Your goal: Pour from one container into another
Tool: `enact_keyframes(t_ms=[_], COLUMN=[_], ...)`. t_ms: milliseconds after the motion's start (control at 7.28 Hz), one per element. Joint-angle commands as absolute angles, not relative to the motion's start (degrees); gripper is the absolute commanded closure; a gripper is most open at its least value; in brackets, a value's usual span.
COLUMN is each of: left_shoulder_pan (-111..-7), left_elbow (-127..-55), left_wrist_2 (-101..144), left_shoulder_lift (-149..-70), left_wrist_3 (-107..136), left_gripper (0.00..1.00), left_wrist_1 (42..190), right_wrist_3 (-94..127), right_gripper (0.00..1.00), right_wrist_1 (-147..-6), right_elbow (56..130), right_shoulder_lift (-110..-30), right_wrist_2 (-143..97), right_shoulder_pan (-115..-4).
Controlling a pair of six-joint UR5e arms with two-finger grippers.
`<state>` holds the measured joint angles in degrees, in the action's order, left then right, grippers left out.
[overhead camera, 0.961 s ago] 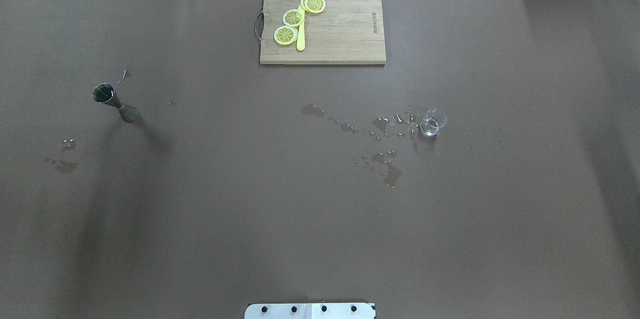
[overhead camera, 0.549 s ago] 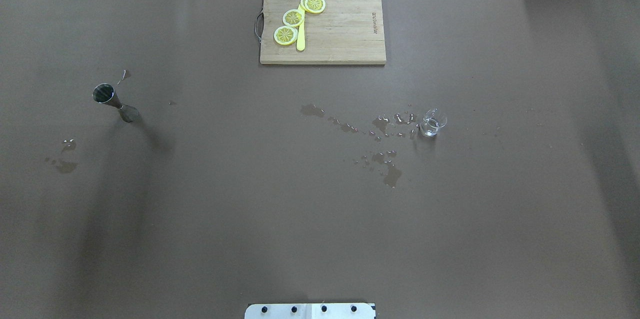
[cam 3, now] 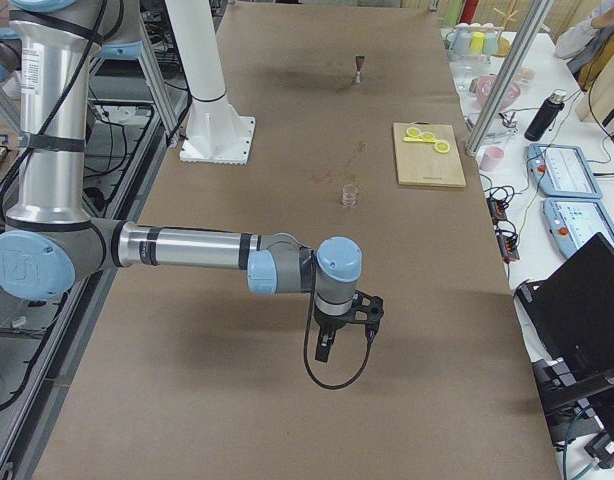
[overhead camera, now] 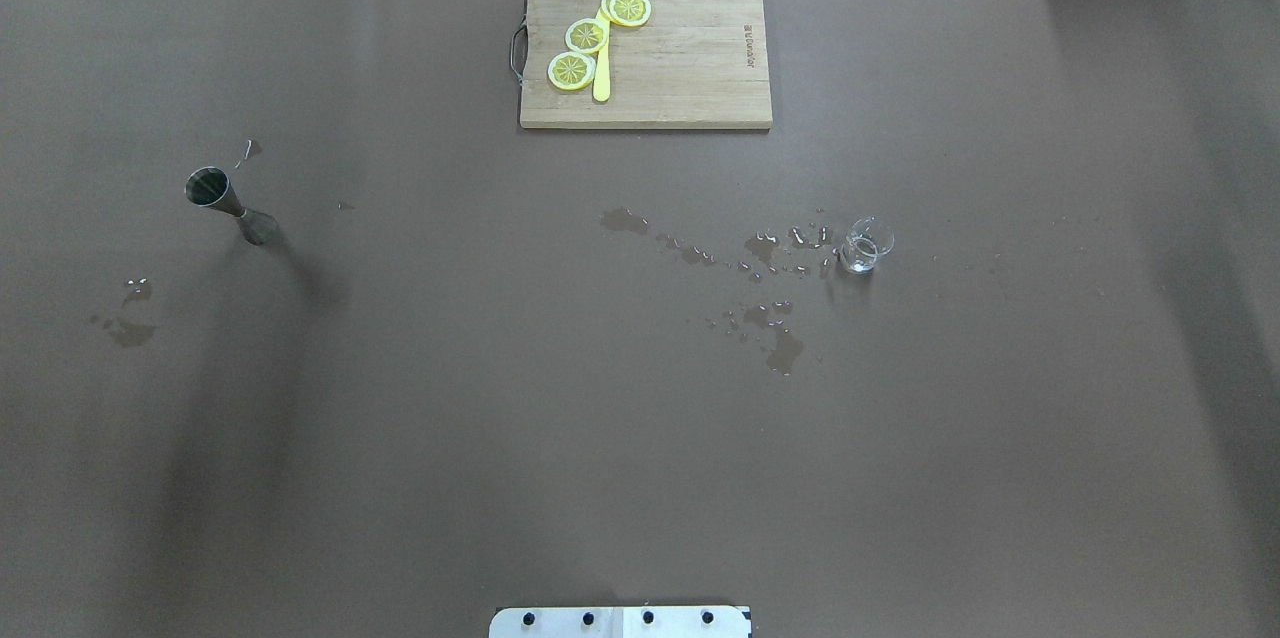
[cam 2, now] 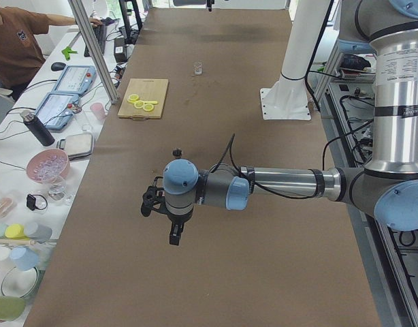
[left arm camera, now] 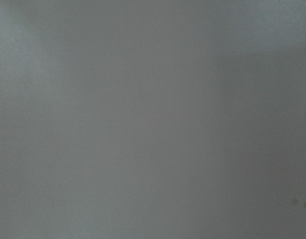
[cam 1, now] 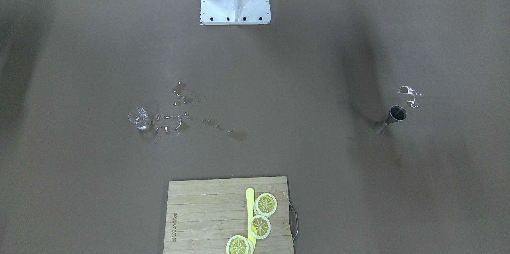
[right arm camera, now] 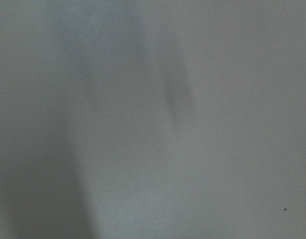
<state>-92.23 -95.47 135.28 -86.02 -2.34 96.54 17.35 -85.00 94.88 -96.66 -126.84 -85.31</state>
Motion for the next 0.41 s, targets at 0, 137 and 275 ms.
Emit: enact_keyframes(t_ms=[0,137,275], left_shoulder_pan=[-92.2,-92.2,-92.28], left_elbow=[-95.45,-95.45,-95.45], left_wrist_2=[134.83,134.82,134.82], left_shoulder_lift=[-86.13,-86.13,-86.05], left_wrist_3=[-2.37,-2.37,-2.37], left_gripper=[0.01,0.01,0.01], left_wrist_1=[96.24,96.24,96.24], right_wrist_3=[17.31,17.4,17.4], right_gripper=[0.0,0.0,0.0], right_wrist_1=[-83.85,-82.46,-82.18], right_elbow=[94.92,94.92,94.92], right_shoulder_lift=[-95.98,-95.98,-96.06], right_wrist_2=[-127.0,-127.18,-127.18], right_shoulder_pan=[-85.17,-85.08,-85.08])
